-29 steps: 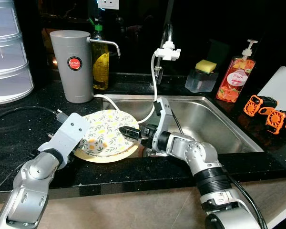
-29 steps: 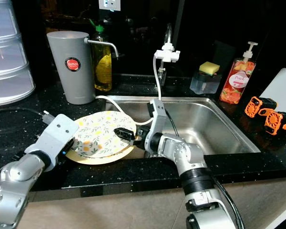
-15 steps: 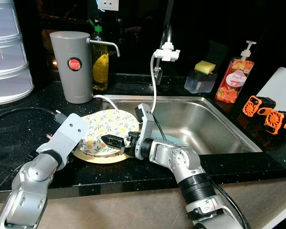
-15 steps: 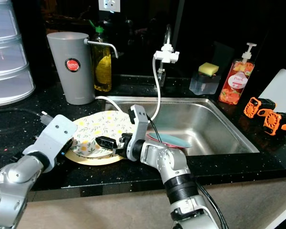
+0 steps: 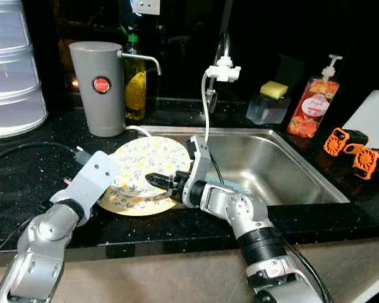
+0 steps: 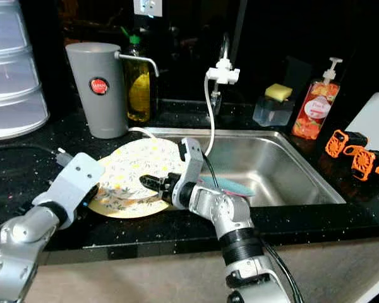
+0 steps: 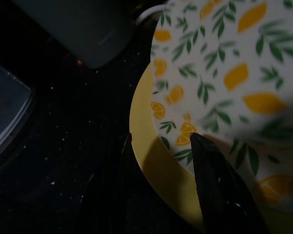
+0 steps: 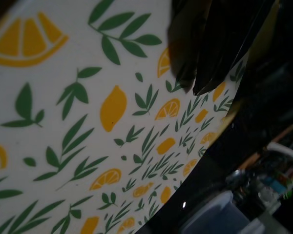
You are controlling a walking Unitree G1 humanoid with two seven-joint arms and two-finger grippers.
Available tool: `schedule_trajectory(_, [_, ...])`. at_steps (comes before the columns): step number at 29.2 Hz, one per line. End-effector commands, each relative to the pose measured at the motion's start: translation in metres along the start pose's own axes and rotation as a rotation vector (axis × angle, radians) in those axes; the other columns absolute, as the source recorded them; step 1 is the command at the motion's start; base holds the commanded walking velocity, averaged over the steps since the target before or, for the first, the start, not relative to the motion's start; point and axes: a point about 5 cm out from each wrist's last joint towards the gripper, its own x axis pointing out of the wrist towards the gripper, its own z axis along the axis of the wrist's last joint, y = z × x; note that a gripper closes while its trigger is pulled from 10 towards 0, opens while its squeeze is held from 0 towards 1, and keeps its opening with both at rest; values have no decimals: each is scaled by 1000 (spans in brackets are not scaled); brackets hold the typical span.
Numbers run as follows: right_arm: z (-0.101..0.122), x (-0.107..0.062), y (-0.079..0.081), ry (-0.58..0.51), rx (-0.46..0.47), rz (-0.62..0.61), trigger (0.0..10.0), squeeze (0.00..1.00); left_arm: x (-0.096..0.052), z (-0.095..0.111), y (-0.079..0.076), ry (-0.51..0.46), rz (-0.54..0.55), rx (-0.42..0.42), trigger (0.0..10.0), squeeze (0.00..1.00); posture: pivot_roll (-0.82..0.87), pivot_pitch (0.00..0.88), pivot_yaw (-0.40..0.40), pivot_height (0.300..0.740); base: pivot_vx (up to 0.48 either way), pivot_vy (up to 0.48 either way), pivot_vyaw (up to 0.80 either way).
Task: Kitchen organization
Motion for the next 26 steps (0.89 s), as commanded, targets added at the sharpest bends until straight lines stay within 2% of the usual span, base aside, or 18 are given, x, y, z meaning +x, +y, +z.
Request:
schedule_trajectory(1, [-2,-2,-8,-11,31,-34,0,0,2,-13,-10,68,-49,-6,10000,0,180,63,-123,740,0,0,0])
schedule_trajectory(2, [5,-3,-6,-63,43,-20,0,0,2,-14,-11,71,-53,-4,10000,0,180,64,-121,740,0,0,0])
schedule_trajectory(4, [7,-3,-6,-75,44,-14,0,0,2,-14,-11,72,-54,-4,10000,0,180,64,-121,740,0,0,0])
schedule_trajectory(5, [17,-5,-6,-136,61,-23,10000,0,3,-15,-12,74,-57,-5,10000,0,180,65,-121,740,0,0,0])
schedule_trajectory(8, [33,-9,-12,-222,71,-58,10000,0,3,-15,-13,77,-60,-7,10000,0,182,65,-121,740,0,0,0])
schedule_trajectory(10, [36,-10,-14,-241,72,-72,10000,0,3,-15,-13,77,-61,-7,10000,0,182,65,-121,740,0,0,0])
schedule_trajectory(14, [62,-24,-43,-333,-32,-290,10000,0,3,-15,-13,77,-60,-7,10000,0,185,66,-123,740,0,0,0])
schedule_trajectory(17, [63,-25,-45,-337,-44,-310,10000,0,3,-15,-13,77,-60,-8,10000,0,185,66,-123,740,0,0,0])
schedule_trajectory(18, [76,-41,-67,-372,-93,-448,10000,0,3,-15,-11,76,-50,-10,10000,0,187,68,-126,740,0,0,0])
schedule_trajectory(19, [76,-41,-67,-372,-93,-448,10000,0,3,-15,-11,76,-50,-10,10000,0,187,68,-126,740,0,0,0])
schedule_trajectory(20, [82,-49,-76,-380,-135,-517,10000,0,3,-14,-10,74,-44,-11,10000,0,189,69,-126,740,0,0,0])
schedule_trajectory(21, [82,-49,-76,-380,-135,-517,10000,0,3,-14,-10,74,-44,-11,10000,0,189,69,-126,740,0,0,0])
schedule_trajectory(22, [84,-57,-84,-371,-176,-579,10000,0,3,-14,-8,71,-38,-13,10000,0,189,69,-126,740,0,0,0])
schedule_trajectory(25, [85,-60,-88,-361,-201,-610,10000,0,3,-13,-7,69,-34,-15,10000,0,189,69,-126,740,0,0,0])
schedule_trajectory(26, [83,-63,-93,-328,-252,-655,10000,0,4,-12,-7,66,-32,-18,10000,0,189,68,-125,740,0,0,0])
